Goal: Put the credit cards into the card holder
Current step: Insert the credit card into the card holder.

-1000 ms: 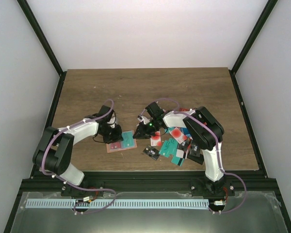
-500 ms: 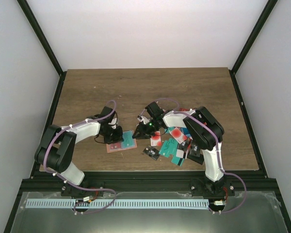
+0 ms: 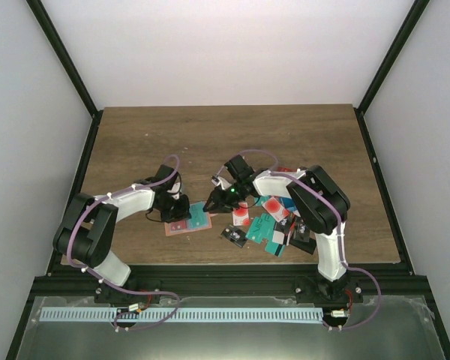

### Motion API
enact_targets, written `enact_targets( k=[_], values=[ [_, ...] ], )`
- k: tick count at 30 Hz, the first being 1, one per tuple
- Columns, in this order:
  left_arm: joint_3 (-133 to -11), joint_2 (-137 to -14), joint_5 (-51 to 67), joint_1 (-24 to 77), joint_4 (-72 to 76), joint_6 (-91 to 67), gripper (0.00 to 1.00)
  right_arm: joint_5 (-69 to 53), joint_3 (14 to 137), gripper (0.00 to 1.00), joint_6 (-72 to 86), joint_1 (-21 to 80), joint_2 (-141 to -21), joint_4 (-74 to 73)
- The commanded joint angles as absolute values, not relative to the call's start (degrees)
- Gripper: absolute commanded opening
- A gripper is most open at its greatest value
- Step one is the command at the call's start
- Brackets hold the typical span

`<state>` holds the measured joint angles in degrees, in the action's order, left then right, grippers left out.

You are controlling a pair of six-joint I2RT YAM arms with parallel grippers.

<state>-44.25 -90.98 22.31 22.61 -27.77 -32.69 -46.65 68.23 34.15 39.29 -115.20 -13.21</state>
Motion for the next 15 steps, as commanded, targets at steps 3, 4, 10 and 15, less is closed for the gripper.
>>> enact_targets(
  k=[3, 4, 10, 15],
  values=[
    [-42.37, -91.87, 19.68, 22.85, -28.47, -31.90, 0.04, -48.66, 69.52, 0.31, 34.70, 40.56, -114.18, -12.24],
    [-42.36, -91.85, 19.69, 22.81, -28.43, -31.90, 0.04, -48.81, 69.52, 0.31, 34.79, 40.61, -114.37, -12.15],
    [-42.15, -91.72, 19.86, 22.84, -28.48, -31.83, 0.04, -49.04, 69.87, 0.31, 35.28, 41.37, -115.28, -11.61],
    [-42.09, -91.38, 19.87, 22.83, -28.42, -31.82, 0.04, -48.95, 69.87, 0.31, 35.51, 41.57, -116.01, -11.51]
  ],
)
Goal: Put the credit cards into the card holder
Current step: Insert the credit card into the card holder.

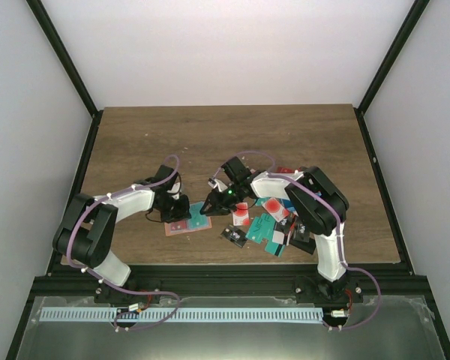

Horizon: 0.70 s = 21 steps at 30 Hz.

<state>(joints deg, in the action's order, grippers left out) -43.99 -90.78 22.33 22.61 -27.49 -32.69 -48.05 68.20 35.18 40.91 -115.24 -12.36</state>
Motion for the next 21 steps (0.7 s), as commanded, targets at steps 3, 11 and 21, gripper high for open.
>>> enact_targets(
  k=[3, 11, 21],
  values=[
    [-42.07, -91.32, 19.82, 22.85, -28.45, -31.75, 0.04, -48.78, 69.87, 0.31, 35.51, 41.70, -116.26, -11.58],
    [-42.18, -91.33, 19.86, 22.81, -28.37, -31.73, 0.04, -48.94, 70.22, 0.31, 35.42, 41.82, -117.23, -11.79],
    [-42.33, -91.63, 19.95, 22.84, -28.29, -31.37, 0.04, -49.71, 71.62, 0.31, 34.97, 42.71, -117.51, -11.78]
  ],
)
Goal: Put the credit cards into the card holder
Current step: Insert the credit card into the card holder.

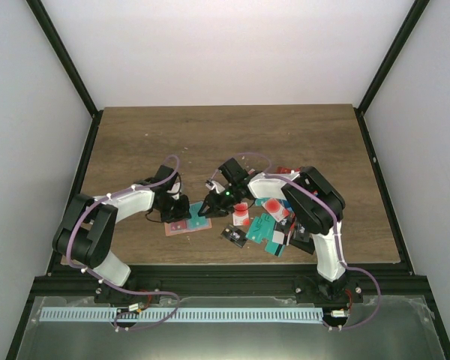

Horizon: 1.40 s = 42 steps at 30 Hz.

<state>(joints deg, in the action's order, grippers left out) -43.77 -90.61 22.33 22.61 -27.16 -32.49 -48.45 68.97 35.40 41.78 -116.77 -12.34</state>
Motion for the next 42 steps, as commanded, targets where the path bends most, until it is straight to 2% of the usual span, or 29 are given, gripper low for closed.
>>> enact_targets(
  k=[1, 7, 13, 23, 28, 35, 42],
  values=[
    [-42.36, -91.64, 19.95, 22.85, -28.31, -31.35, 0.04, -49.82, 71.76, 0.31, 34.98, 42.79, -117.48, -11.78],
    [-43.70, -90.36, 19.92, 22.85, -29.82, -31.36, 0.04, -51.11, 73.17, 0.31, 35.07, 43.39, -117.57, -11.92],
    [-49.40, -84.91, 15.48, 22.64, -38.04, -31.28, 0.04, -51.92, 76.67, 0.31, 34.95, 44.46, -119.08, -13.60],
    [-53.32, -74.32, 4.76, 19.15, -49.74, -32.86, 0.06, -53.68, 89.33, 0.32, 34.38, 50.03, -126.59, -17.62],
    [-52.14, -70.01, 4.09, 17.42, -51.06, -32.63, 0.06, -55.86, 94.15, 0.34, 32.13, 51.86, -128.63, -19.67],
    [-49.66, -66.80, 14.00, 17.42, -46.45, -30.45, 0.08, -52.17, 90.10, 0.36, 29.26, 50.18, -119.63, -21.76],
    [-49.03, -67.17, 22.25, 21.40, -39.21, -29.85, 0.10, -38.97, 72.62, 0.38, 29.93, 44.30, -104.11, -25.85]
  ],
)
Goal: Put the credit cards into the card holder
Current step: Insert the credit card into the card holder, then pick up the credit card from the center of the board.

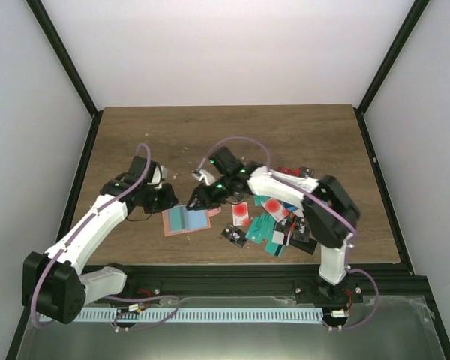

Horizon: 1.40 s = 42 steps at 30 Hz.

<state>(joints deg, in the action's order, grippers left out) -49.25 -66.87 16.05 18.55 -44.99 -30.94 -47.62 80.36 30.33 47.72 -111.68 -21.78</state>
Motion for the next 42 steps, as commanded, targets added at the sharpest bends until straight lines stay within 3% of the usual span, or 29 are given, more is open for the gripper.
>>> enact_targets(
  k=[1, 10, 13, 20, 28, 42],
  values=[
    [-49.39, -67.75, 22.57, 22.88, -38.29, -29.93, 0.10, -37.26, 69.39, 0.38, 30.68, 43.11, -101.57, -26.18],
    [-55.16, -79.61, 25.88, 36.21, -27.09, -33.47, 0.13, -24.06, 47.91, 0.47, 36.24, 28.54, -78.57, -30.68],
    [-58.45, -84.79, 25.83, 39.94, -23.43, -37.28, 0.21, -22.74, 45.67, 0.49, 35.03, 21.74, -75.48, -31.05],
    [-65.31, -97.49, 26.84, 45.46, -18.63, -43.77, 0.33, -18.01, 46.16, 0.48, 32.26, 11.57, -79.09, -31.78],
    [-74.14, -111.20, 27.78, 49.25, -17.38, -48.37, 0.41, -12.33, 48.98, 0.50, 29.33, 8.61, -87.53, -31.68],
    [-83.01, -125.58, 29.25, 49.53, -15.53, -49.90, 0.42, -23.64, 44.33, 0.48, 31.27, 11.27, -92.35, -29.70]
  ],
)
